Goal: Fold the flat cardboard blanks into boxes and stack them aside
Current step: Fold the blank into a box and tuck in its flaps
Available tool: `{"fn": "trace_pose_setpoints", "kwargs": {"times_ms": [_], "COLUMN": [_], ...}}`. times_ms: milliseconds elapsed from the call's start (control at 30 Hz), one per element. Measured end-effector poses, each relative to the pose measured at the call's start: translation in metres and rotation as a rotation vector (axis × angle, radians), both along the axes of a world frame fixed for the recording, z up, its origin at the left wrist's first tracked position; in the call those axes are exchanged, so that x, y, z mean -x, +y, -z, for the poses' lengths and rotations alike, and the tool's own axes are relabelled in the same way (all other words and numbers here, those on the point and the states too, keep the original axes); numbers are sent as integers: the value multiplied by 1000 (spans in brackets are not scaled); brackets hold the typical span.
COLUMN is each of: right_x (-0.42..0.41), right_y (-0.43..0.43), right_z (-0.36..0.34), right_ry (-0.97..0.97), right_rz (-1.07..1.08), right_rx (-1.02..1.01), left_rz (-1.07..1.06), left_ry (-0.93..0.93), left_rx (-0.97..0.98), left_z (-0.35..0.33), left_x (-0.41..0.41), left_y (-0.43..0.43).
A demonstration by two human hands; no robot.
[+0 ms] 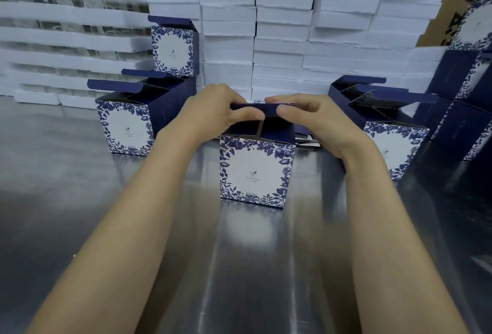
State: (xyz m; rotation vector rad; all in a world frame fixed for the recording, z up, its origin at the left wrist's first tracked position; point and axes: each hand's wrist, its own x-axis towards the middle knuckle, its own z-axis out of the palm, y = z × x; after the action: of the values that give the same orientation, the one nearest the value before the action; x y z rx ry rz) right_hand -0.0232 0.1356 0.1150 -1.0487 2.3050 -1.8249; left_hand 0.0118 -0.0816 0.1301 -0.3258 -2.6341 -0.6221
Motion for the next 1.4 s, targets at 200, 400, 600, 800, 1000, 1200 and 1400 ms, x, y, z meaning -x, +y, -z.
{"fn": "trace_pose_setpoints", "kwargs": {"times_ms": [200,400,600,800,1000,1200,1400], "right_x": [-1,-5,-4,-7,-11,-7,-3], "right_y": [-11,-13,-17,-15,-13,-11,-7], "right_z": [3,-3,0,-8,-11,-7,-7], "right_ry": [219,248,305,301,287,314,130], "right_rz": [265,156,293,290,302,457,468], "right_rx": [98,72,158,60,14,74,220], "left_rz": [163,119,35,116,-48,121,51], "left_ry": [-11,-8,121,305,369,287,231], "left_rx": [-76,-70,52,-217,-130,-293,-294], "left_z": [0,-2,-4,-5,-3,-1,2], "left_x": [-5,-8,-7,-13,-7,-6,2], "left_y": [4,7,21,33,36,28,8]}}
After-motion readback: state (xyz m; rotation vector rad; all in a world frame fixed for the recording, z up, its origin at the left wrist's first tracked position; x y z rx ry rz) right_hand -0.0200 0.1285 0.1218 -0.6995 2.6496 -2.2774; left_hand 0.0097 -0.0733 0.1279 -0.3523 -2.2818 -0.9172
